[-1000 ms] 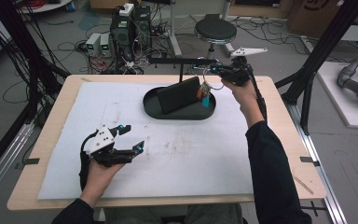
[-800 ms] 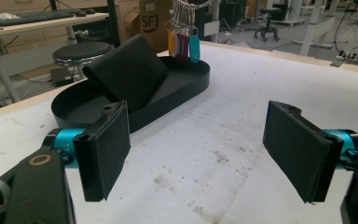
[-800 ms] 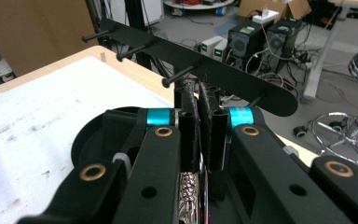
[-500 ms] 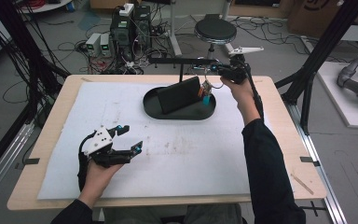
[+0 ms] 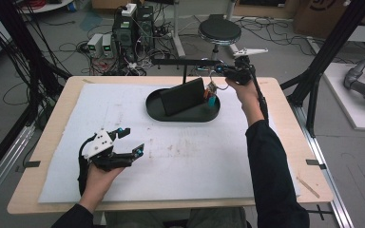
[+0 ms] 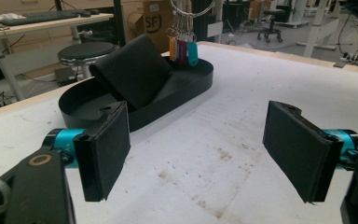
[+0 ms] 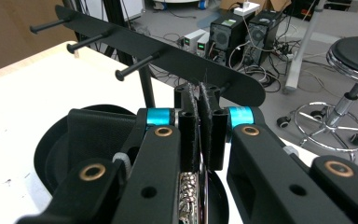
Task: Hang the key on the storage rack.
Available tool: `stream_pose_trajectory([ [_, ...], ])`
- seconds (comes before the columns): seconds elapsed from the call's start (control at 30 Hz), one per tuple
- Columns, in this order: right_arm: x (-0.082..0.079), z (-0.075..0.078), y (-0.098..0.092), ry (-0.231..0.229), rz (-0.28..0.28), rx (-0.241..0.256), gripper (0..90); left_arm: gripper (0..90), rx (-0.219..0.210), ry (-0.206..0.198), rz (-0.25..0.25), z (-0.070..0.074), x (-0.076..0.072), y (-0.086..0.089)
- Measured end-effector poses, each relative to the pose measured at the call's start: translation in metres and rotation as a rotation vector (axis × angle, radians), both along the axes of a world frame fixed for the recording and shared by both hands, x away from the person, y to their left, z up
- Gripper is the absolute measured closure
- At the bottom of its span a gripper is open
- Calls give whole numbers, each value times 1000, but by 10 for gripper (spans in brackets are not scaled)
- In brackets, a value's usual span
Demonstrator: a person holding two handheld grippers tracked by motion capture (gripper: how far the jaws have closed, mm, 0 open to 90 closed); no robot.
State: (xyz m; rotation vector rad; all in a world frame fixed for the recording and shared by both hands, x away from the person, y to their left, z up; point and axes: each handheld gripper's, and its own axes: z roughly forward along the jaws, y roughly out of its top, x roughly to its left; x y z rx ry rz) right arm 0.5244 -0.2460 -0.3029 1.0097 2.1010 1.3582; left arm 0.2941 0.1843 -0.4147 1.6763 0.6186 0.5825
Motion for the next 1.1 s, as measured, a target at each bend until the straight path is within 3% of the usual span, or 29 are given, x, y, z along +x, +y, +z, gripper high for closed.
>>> stream_pose_trajectory([
  [0.4, 5, -4, -3, -9, 1, 7, 865, 230, -6, -2, -6, 0, -2, 0],
  [0.77, 3, -4, -3, -21, -42, 3, 843, 230, -8, -2, -8, 0, -4, 0],
  [0.9, 3, -3, -2, -40, -76, -46, 820, 230, -6, 0, -12, 0, -3, 0],
  [1.1, 2, -4, -3, -31, -87, -42, 812, 230, -7, -2, -12, 0, -3, -1],
])
